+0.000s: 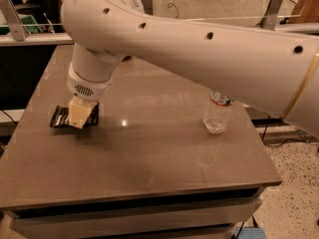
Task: Move rxbar chocolate near water bottle
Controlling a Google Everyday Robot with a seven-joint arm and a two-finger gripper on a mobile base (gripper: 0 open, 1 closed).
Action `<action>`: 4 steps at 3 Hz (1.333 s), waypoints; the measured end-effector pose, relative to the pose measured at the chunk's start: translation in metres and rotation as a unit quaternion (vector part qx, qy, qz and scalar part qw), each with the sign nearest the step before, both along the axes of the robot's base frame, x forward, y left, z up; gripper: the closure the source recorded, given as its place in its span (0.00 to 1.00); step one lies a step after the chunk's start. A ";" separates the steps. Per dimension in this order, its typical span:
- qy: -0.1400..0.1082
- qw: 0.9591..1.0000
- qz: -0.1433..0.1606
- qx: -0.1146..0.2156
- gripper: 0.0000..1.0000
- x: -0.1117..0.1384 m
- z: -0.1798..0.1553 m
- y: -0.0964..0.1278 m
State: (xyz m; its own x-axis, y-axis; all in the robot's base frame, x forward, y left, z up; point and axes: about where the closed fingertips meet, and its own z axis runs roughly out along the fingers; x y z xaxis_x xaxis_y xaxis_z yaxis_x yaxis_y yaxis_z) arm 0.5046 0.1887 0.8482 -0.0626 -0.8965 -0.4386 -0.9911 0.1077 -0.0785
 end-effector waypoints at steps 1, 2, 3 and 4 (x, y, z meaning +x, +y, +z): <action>-0.013 1.000 -0.018 -0.018 1.00 -0.003 0.014 -0.032; -0.023 0.999 -0.045 -0.019 1.00 -0.021 0.022 -0.069; -0.029 0.995 -0.091 -0.011 1.00 -0.047 0.022 -0.120; -0.028 0.990 -0.140 -0.009 1.00 -0.075 0.019 -0.171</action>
Offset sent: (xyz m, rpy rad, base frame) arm -0.0462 -0.1304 0.0189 -0.0460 -0.0574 -0.1838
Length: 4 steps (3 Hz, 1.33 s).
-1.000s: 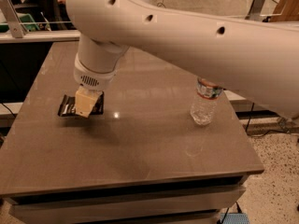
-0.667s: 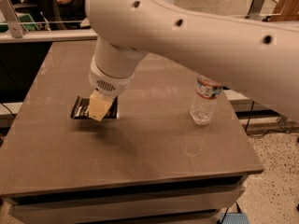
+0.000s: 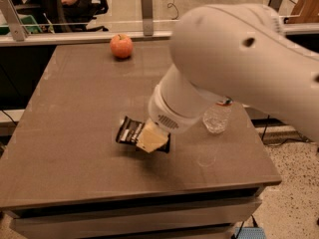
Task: Move rxbar chocolate near water bottle
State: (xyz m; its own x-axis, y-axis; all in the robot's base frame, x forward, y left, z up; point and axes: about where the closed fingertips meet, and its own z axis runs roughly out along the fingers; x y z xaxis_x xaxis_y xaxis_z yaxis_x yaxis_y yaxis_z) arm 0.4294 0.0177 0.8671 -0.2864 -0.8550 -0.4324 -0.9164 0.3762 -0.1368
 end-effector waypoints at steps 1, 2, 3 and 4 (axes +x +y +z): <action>0.005 0.999 -0.050 -0.003 1.00 -0.030 -0.005 -0.050; 0.008 0.996 -0.091 -0.009 1.00 -0.053 -0.006 -0.093; 0.007 0.992 -0.128 -0.016 1.00 -0.069 -0.006 -0.131; 0.014 0.989 -0.145 -0.022 1.00 -0.069 -0.015 -0.153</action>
Offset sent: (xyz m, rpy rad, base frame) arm -0.0834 -0.1516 -0.0108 -0.0365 0.0284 -0.2943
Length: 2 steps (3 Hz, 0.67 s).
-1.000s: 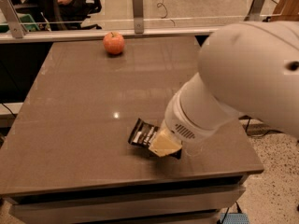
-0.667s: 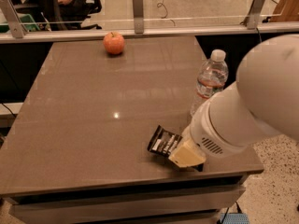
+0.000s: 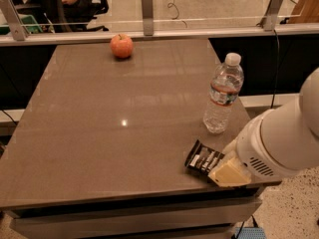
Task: Move rxbar chocolate near water bottle
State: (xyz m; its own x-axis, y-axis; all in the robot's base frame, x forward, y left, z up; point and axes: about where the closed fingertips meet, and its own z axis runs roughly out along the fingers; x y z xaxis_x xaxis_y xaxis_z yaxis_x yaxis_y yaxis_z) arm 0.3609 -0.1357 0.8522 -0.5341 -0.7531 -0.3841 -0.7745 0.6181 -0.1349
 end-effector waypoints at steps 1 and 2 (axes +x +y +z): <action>0.009 1.000 -0.004 -0.006 1.00 0.013 -0.014 -0.013; 0.013 1.000 -0.007 -0.010 1.00 0.027 -0.023 -0.025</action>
Offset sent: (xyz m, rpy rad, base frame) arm 0.0443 -0.0409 -0.0315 -0.0331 0.0302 -0.0243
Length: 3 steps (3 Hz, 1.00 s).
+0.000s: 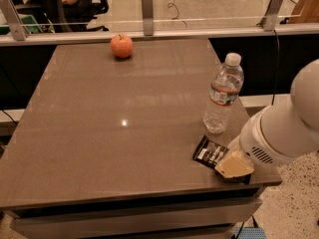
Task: Move rxbar chocolate near water bottle
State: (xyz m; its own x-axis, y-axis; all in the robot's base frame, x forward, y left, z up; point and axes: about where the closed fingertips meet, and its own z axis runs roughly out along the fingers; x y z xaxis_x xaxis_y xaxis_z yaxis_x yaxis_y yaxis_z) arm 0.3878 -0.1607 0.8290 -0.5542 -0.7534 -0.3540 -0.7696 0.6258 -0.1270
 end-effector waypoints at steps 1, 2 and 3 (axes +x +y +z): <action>-0.002 1.000 -0.003 -0.005 1.00 0.014 -0.001 -0.010; -0.006 1.000 -0.005 -0.011 1.00 0.023 0.004 -0.017; -0.007 1.000 -0.007 -0.013 0.83 0.028 0.007 -0.018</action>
Offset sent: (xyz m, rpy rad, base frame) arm 0.0344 -0.0262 0.0148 -0.0369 -0.0331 -0.0212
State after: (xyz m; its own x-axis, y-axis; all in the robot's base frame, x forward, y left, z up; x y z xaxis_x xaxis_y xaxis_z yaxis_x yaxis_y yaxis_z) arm 0.4155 -0.1785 0.8359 -0.5591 -0.7549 -0.3429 -0.7594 0.6322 -0.1536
